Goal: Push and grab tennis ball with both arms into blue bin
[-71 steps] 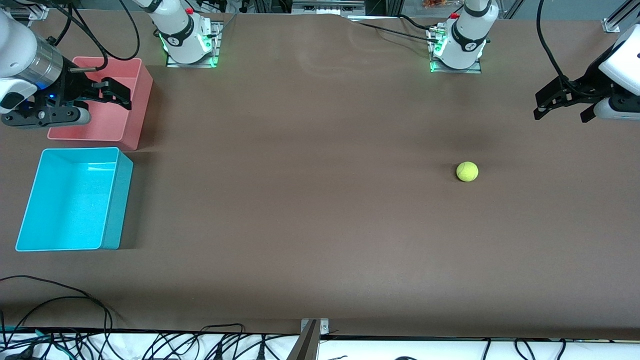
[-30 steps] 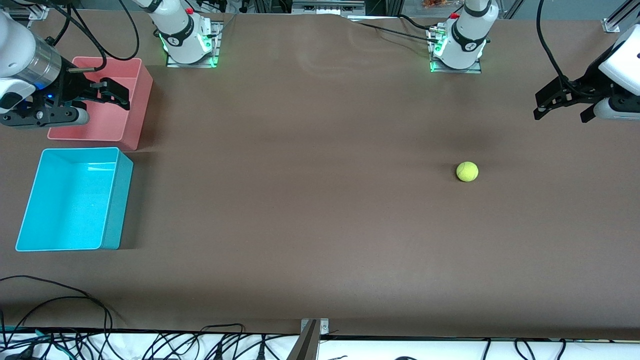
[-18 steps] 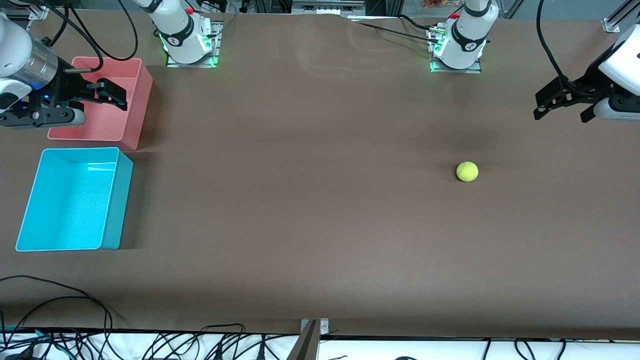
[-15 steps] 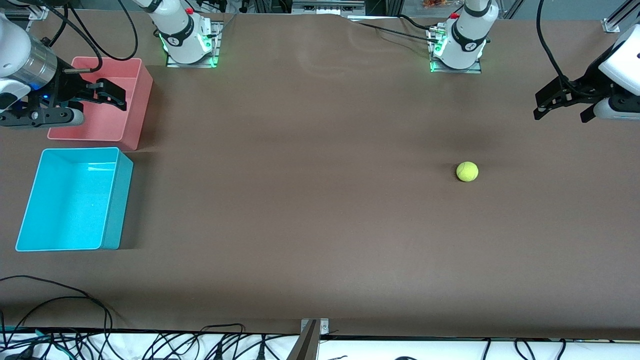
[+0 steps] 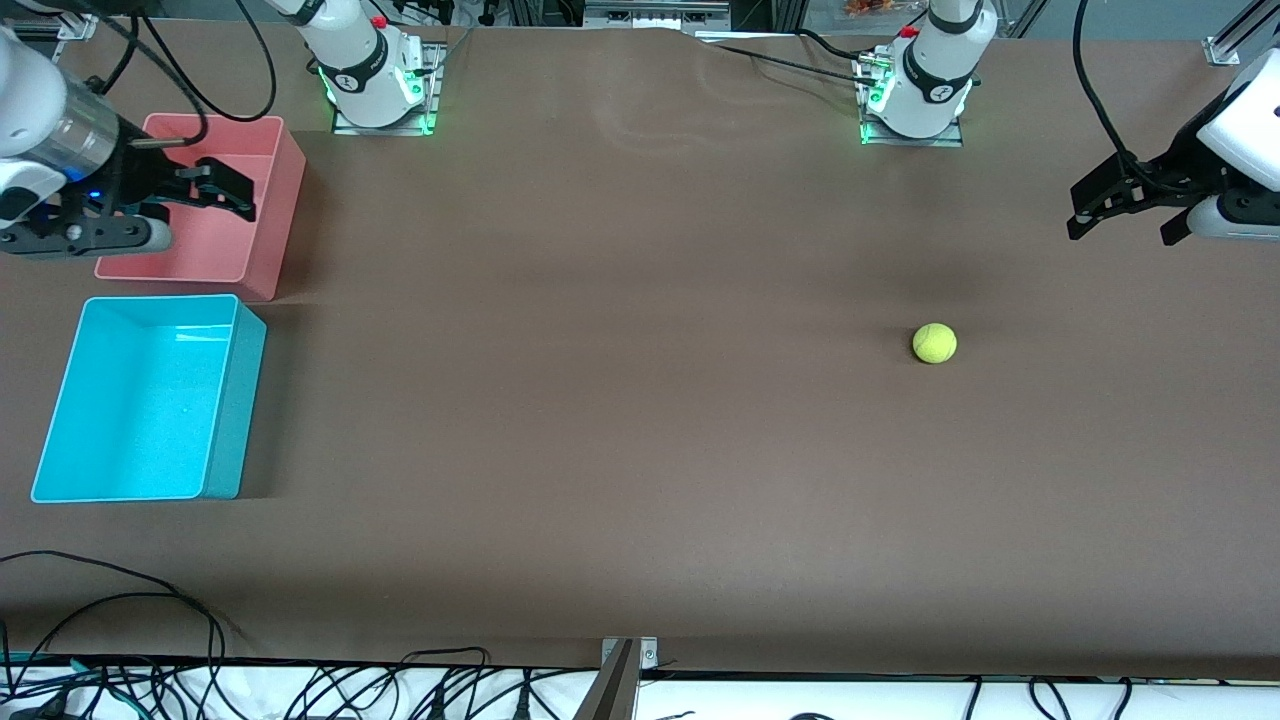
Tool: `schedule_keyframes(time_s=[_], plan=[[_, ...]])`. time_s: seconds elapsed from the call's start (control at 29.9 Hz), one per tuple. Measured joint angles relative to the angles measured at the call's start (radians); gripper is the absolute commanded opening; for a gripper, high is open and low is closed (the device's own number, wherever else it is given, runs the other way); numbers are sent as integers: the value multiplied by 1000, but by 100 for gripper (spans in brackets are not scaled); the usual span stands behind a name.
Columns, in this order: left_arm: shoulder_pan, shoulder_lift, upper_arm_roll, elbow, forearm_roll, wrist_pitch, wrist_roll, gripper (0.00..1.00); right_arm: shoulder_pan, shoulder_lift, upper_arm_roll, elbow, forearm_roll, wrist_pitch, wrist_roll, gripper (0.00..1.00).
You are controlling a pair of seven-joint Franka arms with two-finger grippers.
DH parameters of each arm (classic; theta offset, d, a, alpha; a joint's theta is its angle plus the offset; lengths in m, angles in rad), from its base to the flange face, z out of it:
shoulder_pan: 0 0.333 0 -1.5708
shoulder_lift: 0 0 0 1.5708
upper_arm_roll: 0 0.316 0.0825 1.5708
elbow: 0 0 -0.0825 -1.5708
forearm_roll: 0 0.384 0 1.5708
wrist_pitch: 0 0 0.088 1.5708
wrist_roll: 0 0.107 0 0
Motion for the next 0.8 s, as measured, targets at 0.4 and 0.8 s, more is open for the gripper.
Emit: schedule_keyframes(time_s=[0.4,0.8], plan=[[0,0,0,0,0,0,0,100,-5,0,-7,0,0,-1,0,100],[0,0,0,0,0,0,0,100,-5,0,-7,0,0,-1,0,100]])
